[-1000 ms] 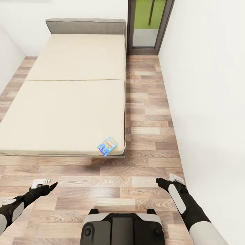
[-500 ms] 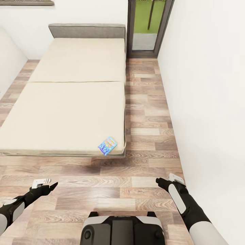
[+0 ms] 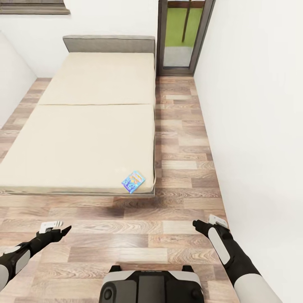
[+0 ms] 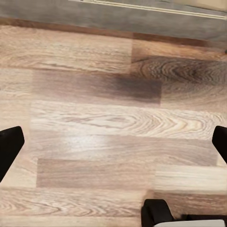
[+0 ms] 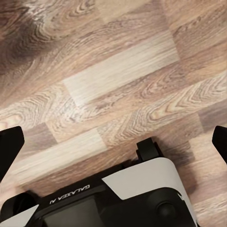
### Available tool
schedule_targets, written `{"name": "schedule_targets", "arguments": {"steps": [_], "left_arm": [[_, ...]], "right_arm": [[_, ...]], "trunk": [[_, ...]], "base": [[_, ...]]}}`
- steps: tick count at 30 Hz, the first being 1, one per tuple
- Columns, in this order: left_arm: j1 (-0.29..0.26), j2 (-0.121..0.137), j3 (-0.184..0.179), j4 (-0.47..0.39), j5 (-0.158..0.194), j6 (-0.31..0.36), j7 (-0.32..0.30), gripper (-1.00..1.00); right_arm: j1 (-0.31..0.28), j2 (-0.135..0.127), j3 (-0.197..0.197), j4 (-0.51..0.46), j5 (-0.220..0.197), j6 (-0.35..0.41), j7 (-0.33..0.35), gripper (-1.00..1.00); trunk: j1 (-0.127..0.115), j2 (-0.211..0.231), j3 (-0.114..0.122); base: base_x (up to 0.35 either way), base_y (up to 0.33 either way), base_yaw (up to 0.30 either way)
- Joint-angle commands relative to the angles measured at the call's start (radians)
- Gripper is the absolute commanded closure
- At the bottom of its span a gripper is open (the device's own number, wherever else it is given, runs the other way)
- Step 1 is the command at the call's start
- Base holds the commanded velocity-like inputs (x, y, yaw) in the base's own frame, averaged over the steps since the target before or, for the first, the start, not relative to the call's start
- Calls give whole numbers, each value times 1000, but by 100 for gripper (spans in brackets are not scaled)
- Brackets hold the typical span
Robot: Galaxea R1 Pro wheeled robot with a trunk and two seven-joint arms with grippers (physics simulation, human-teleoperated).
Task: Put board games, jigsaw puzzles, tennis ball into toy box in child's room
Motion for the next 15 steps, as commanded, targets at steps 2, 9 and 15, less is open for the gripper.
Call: {"name": "schedule_targets", "arguments": {"steps": [2, 9, 15], "left_arm": [[-1, 0, 2, 2, 1, 6, -4, -100], [-13, 2, 1, -30, 0, 214, -3, -100], [-14, 1, -6, -139, -2, 435, -3, -100]], "right_arm": [[0, 0, 2, -2, -11, 3, -9, -100], [0, 1, 2, -2, -14, 7, -10, -100], [0, 1, 0, -2, -21, 16, -16, -100]], "trunk": [[1, -2, 2], [1, -2, 13], [1, -2, 23]], "base": [[0, 0, 0], [0, 0, 0], [0, 0, 0]]}}
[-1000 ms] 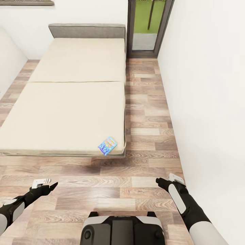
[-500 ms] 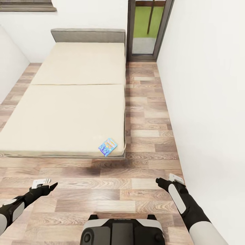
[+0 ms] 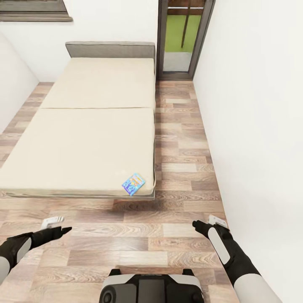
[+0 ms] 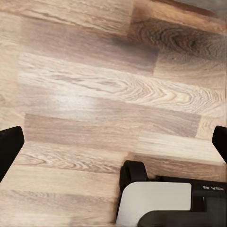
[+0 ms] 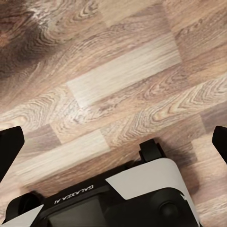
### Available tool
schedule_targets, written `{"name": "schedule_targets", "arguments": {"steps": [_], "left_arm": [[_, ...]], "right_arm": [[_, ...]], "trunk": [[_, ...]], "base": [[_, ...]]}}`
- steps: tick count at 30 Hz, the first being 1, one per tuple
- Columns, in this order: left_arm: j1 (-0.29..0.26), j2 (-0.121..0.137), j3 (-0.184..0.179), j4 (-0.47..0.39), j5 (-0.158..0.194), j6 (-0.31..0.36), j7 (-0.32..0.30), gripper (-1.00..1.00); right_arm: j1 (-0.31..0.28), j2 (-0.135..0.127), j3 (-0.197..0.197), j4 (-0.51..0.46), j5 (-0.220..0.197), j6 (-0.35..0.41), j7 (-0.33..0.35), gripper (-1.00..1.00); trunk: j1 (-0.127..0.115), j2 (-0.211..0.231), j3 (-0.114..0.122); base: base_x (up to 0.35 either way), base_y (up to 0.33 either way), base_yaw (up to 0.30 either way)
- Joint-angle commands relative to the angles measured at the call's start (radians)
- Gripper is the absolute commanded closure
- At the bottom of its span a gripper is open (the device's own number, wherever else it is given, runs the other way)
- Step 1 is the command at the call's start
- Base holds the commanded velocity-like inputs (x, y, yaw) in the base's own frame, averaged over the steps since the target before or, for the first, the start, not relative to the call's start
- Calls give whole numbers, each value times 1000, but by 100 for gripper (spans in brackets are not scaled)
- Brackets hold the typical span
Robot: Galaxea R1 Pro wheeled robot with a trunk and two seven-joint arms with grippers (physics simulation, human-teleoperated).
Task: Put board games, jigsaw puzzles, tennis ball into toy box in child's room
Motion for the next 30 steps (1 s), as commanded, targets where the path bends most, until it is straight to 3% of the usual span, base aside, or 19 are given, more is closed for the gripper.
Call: {"name": "schedule_targets", "arguments": {"steps": [1, 6, 10, 16, 30], "left_arm": [[0, 0, -2, -18, 0, 56, -5, -100], [-1, 0, -59, -42, 1, 152, -6, -100], [0, 0, -85, -47, 1, 175, -6, -100], [-1, 0, -92, -48, 1, 180, 3, -100], [0, -3, -92, -48, 3, 167, 104, -100]], "right_arm": [[0, 0, 1, -2, -11, 5, -9, -100], [0, 0, 0, -2, -14, 29, -11, -100], [0, 0, -1, -2, -14, 60, -12, -100], [0, 1, -3, -2, -15, 92, -12, -100], [0, 1, -5, 0, -15, 97, -12, -100]], "trunk": [[1, -2, 0], [1, -2, 8], [1, -2, 15], [1, -2, 24], [1, -2, 46]], "base": [[0, 0, 0], [0, 0, 0], [0, 0, 0], [0, 0, 0], [0, 0, 0]]}}
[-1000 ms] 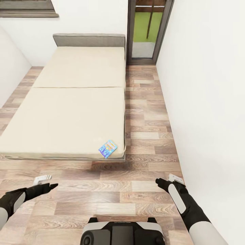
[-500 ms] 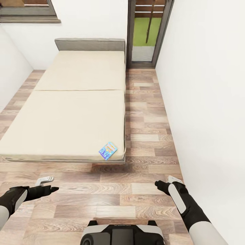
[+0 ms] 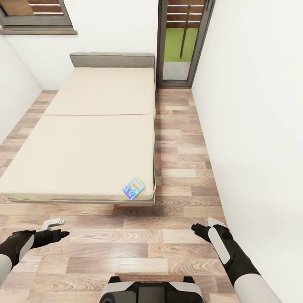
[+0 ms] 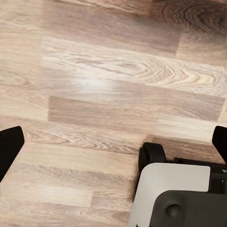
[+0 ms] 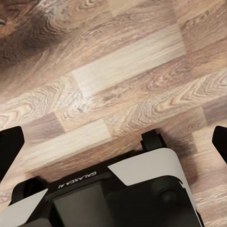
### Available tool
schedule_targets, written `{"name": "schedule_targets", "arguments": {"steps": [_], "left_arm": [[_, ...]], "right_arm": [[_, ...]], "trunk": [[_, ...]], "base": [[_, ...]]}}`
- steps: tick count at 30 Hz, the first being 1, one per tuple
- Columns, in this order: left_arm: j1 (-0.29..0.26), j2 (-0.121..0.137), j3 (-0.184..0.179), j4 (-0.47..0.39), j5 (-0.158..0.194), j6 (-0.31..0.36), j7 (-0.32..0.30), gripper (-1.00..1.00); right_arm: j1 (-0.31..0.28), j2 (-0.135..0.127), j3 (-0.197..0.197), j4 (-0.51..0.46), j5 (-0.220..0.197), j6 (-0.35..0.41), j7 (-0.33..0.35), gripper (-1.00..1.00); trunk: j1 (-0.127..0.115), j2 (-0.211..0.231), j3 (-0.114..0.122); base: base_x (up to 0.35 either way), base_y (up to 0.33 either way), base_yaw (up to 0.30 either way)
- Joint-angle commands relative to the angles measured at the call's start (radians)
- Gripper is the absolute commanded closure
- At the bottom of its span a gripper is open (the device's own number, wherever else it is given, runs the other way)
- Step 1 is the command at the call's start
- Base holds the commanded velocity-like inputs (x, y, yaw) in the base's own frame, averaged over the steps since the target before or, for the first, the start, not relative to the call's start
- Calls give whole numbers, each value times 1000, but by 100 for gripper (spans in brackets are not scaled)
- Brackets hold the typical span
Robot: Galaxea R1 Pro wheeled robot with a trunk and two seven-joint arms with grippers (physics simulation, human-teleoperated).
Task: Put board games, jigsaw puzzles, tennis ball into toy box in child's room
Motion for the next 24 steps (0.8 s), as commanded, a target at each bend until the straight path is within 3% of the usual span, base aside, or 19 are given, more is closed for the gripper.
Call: {"name": "schedule_targets", "arguments": {"steps": [1, 8, 24], "left_arm": [[0, -2, 7, -1, 1, 9, -2, -100], [0, -17, 7, -1, 0, 8, 2, -100], [1, -23, 6, -1, -1, 7, 2, -100]], "right_arm": [[0, 1, 1, -2, -11, 2, -9, -100], [0, 9, 0, -1, -10, 2, -9, -100], [0, 10, 1, -1, -10, 1, -9, -100]], "trunk": [[1, -2, 0], [1, -2, 11], [1, -2, 35]], "base": [[0, 0, 0], [0, 0, 0], [0, 0, 0]]}}
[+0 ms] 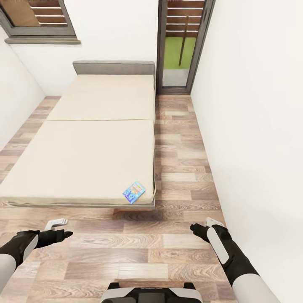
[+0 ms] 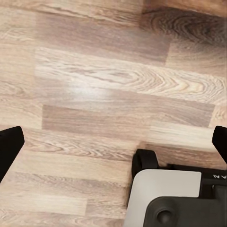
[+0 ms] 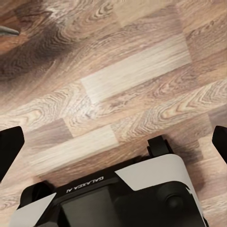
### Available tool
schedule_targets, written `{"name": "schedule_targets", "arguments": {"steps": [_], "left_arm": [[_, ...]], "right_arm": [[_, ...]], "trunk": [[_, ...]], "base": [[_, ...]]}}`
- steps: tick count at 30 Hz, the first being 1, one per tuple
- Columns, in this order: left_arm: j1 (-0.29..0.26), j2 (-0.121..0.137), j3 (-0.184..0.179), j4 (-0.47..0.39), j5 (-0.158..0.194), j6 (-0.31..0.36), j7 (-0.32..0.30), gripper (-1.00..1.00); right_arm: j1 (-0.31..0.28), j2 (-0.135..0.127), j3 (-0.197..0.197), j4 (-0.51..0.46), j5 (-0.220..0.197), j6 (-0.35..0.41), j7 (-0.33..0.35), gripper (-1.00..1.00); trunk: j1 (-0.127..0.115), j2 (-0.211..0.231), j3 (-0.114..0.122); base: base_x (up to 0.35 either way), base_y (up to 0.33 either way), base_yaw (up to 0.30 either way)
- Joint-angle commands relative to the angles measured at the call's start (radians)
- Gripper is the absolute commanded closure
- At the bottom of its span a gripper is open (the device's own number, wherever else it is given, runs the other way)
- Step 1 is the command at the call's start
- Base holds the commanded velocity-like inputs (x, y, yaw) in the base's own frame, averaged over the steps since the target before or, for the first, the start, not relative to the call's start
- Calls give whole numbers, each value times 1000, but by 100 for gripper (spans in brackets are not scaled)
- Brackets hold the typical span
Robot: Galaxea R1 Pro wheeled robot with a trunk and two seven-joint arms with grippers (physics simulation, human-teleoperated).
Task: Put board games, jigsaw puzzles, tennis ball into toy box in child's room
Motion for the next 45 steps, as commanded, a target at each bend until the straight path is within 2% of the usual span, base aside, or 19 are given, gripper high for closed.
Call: {"name": "schedule_targets", "arguments": {"steps": [1, 12, 19, 25, 30, 37, 41, 45], "left_arm": [[0, 0, 7, -1, 1, 10, -4, -100], [0, -1, 7, -1, -1, 11, -2, -100], [0, -1, 6, -1, -1, 17, 23, -100], [0, -9, 6, 0, -1, 23, 58, -100], [0, -27, 5, 4, -2, 26, 95, -100], [0, -47, 0, 8, -2, 27, 187, -100], [0, -69, -36, 10, 0, 28, 237, -100], [0, -104, -108, 21, -3, 39, 275, -100]], "right_arm": [[0, 0, 1, -2, -11, 3, -9, -100], [0, 0, 1, -2, -10, 4, -9, -100], [0, 0, 2, -2, -11, 5, -10, -100], [0, 0, 2, -2, -11, 6, -10, -100], [0, 0, 2, -2, -11, 7, -10, -100], [0, 0, 2, -2, -11, 7, -9, -100], [0, -1, 2, -2, -11, 7, -9, -100], [0, -1, 2, -2, -11, 7, -9, -100]], "trunk": [[1, -2, 0], [1, -2, 17], [1, -2, 28], [1, -2, 37], [1, -2, 45], [1, -2, 55], [1, -2, 61], [1, -2, 67]], "base": [[0, 0, 0], [0, 0, 0], [0, 0, 0], [0, 0, 0], [0, 0, 0], [0, 0, 0], [0, 0, 0], [0, 0, 0]]}}
